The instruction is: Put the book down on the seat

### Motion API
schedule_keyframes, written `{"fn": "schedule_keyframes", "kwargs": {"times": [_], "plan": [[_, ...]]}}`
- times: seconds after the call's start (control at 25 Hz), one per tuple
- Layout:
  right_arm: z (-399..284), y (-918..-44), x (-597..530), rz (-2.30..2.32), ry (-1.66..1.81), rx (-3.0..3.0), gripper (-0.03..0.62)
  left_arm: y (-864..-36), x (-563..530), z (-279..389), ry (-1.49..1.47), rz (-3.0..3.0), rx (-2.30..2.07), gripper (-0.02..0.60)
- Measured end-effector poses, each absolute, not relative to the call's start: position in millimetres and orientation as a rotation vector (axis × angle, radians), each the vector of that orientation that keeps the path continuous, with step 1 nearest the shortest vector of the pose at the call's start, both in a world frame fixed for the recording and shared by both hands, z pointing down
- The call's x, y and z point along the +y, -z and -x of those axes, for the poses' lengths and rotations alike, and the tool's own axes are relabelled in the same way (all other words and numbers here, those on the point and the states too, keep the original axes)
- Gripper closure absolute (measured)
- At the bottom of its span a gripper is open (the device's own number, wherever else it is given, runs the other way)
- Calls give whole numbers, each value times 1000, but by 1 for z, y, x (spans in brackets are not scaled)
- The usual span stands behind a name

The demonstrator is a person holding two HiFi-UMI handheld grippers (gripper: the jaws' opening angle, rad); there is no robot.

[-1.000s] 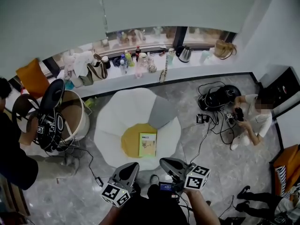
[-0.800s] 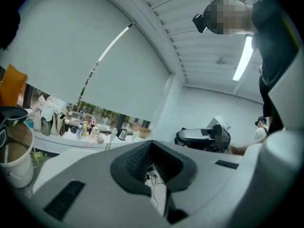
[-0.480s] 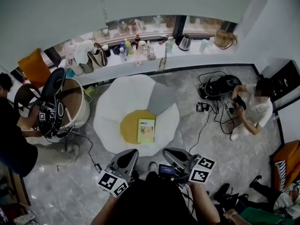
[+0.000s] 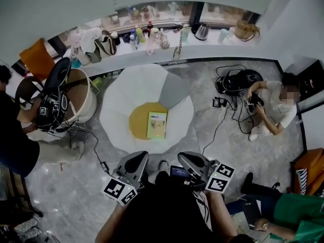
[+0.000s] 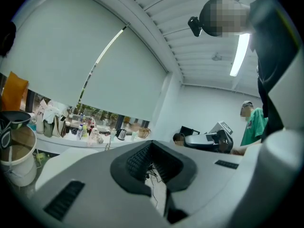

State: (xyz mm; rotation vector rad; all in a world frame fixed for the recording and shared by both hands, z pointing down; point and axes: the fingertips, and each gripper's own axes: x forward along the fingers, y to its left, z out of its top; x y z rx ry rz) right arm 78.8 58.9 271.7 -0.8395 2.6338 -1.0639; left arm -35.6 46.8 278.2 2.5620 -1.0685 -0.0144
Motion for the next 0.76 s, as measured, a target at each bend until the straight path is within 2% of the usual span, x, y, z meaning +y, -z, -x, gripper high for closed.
{"fn": "schedule_keyframes", "kwargs": {"times": [0.76], "plan": [[-78, -270, 63, 854, 1084, 2644, 580, -273, 55, 37, 0, -2553, -1084, 569]]}}
